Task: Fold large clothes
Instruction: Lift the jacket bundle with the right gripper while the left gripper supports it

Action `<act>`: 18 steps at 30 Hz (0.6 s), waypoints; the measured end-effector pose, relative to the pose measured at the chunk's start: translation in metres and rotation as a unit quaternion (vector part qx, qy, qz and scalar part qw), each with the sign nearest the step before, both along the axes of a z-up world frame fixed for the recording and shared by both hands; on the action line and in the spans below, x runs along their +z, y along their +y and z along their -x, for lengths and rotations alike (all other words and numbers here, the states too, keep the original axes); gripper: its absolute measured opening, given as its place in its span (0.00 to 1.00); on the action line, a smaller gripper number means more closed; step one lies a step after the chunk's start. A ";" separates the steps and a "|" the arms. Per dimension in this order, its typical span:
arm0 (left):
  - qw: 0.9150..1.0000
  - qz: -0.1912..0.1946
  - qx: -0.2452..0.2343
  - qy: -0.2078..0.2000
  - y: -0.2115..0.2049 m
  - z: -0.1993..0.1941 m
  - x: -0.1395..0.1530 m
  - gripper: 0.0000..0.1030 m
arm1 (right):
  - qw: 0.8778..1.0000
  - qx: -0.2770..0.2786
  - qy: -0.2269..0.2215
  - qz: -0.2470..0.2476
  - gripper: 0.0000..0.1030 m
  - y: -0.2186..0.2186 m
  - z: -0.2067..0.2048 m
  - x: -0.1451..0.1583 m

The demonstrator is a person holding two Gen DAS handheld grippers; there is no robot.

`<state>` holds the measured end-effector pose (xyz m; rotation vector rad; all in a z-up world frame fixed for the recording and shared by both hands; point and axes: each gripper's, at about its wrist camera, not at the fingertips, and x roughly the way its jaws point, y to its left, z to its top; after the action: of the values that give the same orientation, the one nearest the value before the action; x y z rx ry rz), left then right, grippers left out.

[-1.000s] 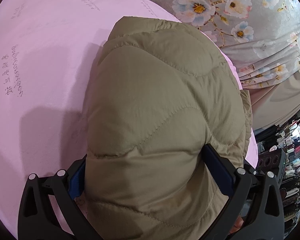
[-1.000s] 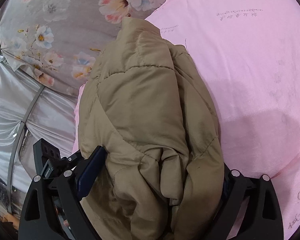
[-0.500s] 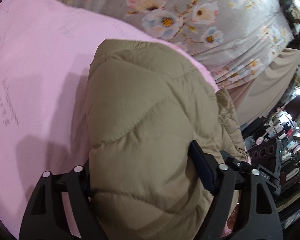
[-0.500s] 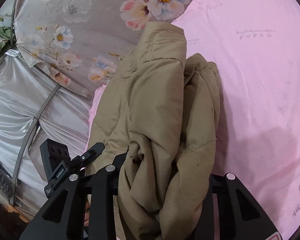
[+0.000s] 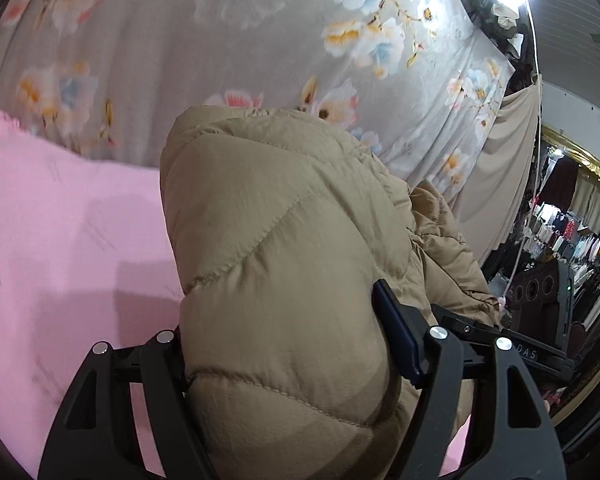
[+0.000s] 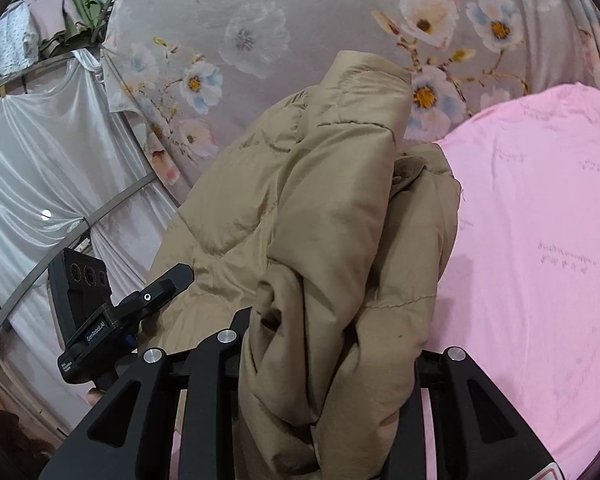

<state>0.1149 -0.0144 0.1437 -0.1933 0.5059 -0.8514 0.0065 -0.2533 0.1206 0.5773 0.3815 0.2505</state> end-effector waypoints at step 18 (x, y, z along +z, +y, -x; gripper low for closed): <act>0.999 -0.007 0.044 -0.012 0.052 -0.167 -0.031 0.68 | 0.999 0.028 0.012 0.031 0.29 0.034 -0.192 -0.031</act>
<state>0.2818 0.0372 0.1122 -0.1916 0.4774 -0.7630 0.1988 -0.2192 0.0896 0.5087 0.4278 0.2843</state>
